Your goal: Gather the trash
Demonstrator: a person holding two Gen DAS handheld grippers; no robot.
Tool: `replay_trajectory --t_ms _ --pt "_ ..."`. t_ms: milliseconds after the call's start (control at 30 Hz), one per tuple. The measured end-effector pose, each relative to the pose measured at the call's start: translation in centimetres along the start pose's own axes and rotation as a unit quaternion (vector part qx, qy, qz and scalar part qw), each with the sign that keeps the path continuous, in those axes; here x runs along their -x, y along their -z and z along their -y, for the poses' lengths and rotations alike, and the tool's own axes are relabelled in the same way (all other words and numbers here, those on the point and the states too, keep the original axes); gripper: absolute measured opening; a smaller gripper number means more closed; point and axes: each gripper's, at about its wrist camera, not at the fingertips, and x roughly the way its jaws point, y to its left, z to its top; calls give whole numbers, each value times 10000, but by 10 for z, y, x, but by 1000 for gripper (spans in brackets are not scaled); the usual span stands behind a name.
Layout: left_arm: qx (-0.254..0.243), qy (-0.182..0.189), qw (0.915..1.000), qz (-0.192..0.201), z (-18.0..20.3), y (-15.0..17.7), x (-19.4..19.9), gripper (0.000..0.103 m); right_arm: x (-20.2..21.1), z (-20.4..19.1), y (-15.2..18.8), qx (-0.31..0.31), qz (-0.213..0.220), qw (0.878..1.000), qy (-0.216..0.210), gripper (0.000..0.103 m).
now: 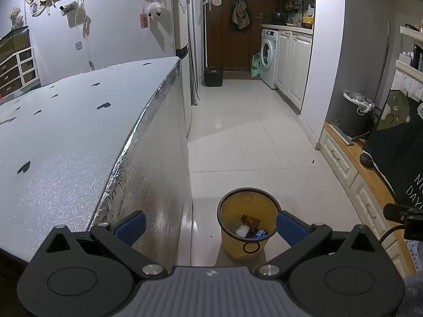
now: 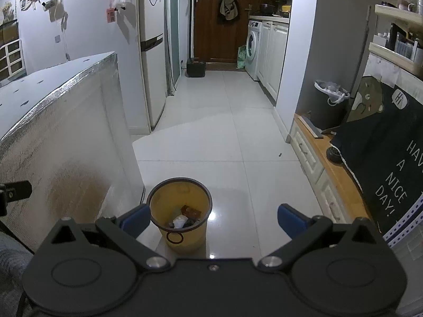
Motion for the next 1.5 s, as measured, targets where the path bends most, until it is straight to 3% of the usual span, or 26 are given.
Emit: replay_trajectory --t_ms 1500 --pt "-61 10 10000 4 0 0 -1 103 0 5 -2 -53 29 10000 -57 103"
